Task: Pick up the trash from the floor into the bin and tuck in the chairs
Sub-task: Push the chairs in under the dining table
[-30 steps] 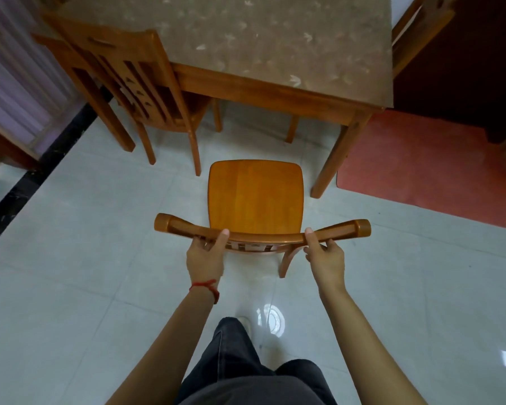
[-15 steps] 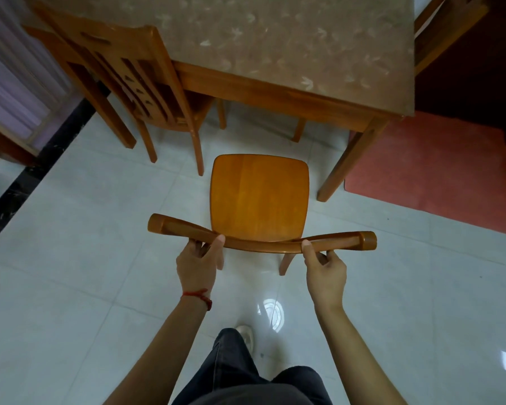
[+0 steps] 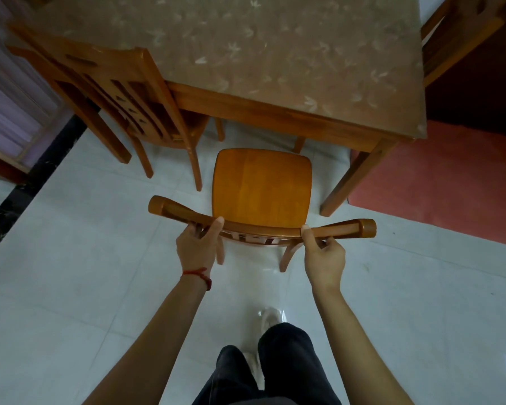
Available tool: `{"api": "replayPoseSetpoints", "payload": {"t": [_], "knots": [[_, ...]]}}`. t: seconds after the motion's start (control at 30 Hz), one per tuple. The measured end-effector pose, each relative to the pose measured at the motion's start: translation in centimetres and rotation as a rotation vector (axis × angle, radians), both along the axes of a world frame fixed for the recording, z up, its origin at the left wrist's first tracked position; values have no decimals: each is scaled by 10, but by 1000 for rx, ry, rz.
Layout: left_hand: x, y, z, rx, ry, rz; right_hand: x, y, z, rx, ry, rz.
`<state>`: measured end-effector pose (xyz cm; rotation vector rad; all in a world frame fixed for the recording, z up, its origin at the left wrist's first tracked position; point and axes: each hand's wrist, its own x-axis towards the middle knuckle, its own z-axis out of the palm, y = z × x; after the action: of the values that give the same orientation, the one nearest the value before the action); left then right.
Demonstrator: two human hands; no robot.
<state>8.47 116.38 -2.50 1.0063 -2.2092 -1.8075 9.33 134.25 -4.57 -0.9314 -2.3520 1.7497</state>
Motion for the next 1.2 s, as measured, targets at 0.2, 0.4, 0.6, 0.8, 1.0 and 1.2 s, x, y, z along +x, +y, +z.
{"api": "replayPoseSetpoints", "payload": {"t": [0.2, 0.4, 0.6, 0.8, 1.0, 1.2], "knots": [[-60, 9, 2, -11, 14, -3, -61, 8, -5, 18, 17, -16], [-117, 15, -7, 5, -5, -29, -113, 19, -5, 43, 2, -5], [-169, 21, -9, 15, 0, -44, -165, 26, -3, 56, -18, -5], [-210, 27, -11, 60, 28, -60, -206, 31, -2, 46, -7, -26], [-247, 19, -17, 74, 19, -75, -240, 27, -3, 48, -16, -59], [-282, 4, -17, 88, 24, -126, -268, 15, -5, 35, -13, -95]]}}
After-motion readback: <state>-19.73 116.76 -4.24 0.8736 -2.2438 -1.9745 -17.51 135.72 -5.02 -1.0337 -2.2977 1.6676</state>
